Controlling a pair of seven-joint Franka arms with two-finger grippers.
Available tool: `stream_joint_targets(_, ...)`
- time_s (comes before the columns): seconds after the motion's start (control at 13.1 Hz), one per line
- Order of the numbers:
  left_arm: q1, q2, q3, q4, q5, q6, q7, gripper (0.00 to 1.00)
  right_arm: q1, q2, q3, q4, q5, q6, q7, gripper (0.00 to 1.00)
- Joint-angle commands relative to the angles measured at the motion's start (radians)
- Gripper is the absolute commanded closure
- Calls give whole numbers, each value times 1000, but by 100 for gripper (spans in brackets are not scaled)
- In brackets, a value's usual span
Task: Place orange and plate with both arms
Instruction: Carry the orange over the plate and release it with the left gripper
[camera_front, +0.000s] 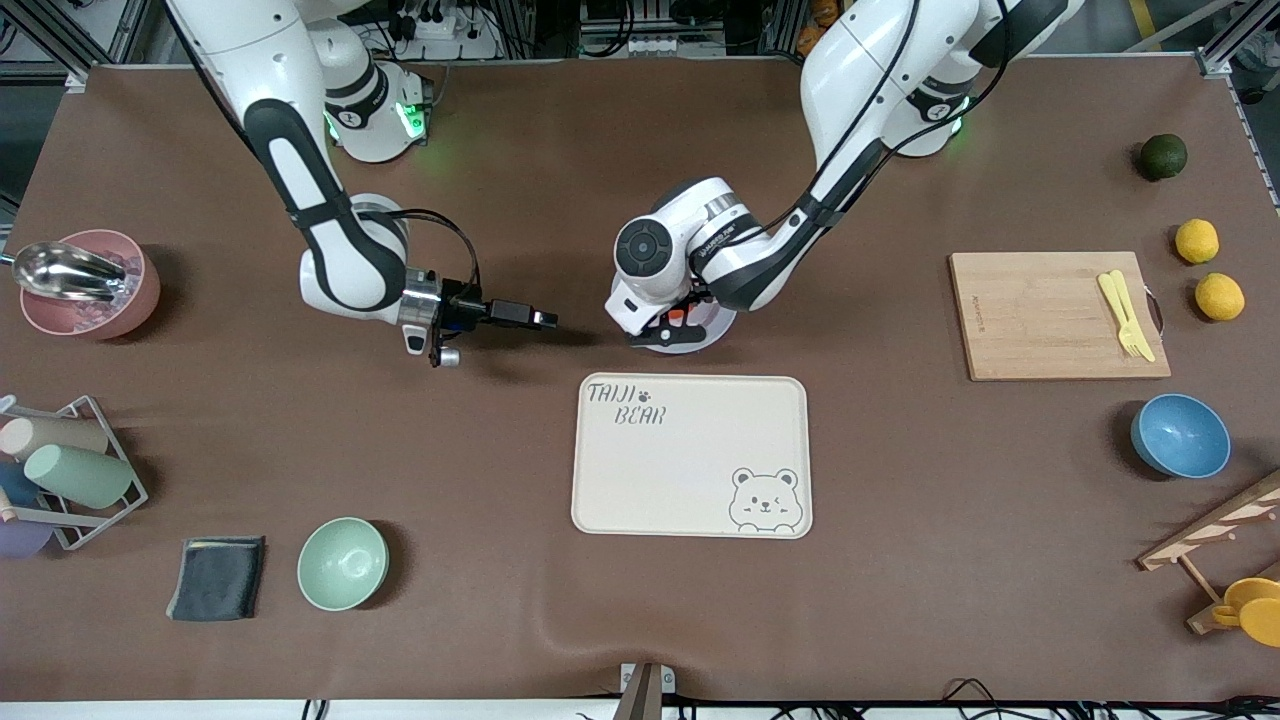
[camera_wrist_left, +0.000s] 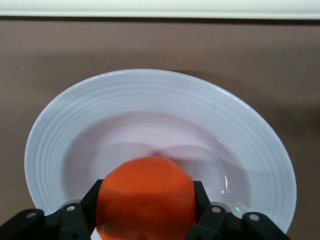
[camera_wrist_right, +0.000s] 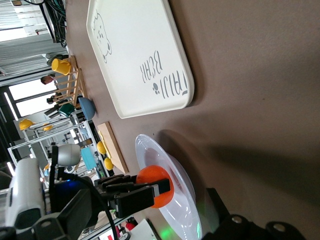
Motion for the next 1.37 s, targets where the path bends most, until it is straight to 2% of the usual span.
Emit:
stream_joint_targets(0.0,-12,-3,12,27,-2,3,-27,0,29,-1,-6,-9,37,20,-33,0)
stream_joint_targets(0.23,18,-63,12,59,1,-37,-33,0,34,0,-5,-11,38,21,-39,0)
stream_joint_targets(0.3,49,-93,12,74,3,-60,-29,0,50,0,-5,-9,62,21,-41,0)
stream_joint_targets(0.46,138,-165,13,79,30,-87,-21,0,104,5,-6,-11,174,33,-111,0)
stream_joint_targets(0.69,265,-250,12,79,121,-129,48,0,149,44,-5,-9,251,53,-202,0)
stream_joint_targets(0.84,360,-300,9,79,118,-149,149,0,161,80,-5,-9,288,52,-264,0)
stream_joint_targets(1.07,460,-357,12,79,98,-212,324,0,230,101,-5,-3,409,55,-311,0)
stream_joint_targets(1.22,427,-391,111,78,68,-267,457,0,242,124,-5,2,445,55,-349,3)
stream_joint_targets(1.29,393,-415,175,76,37,-275,506,0,256,135,-5,3,472,55,-370,8)
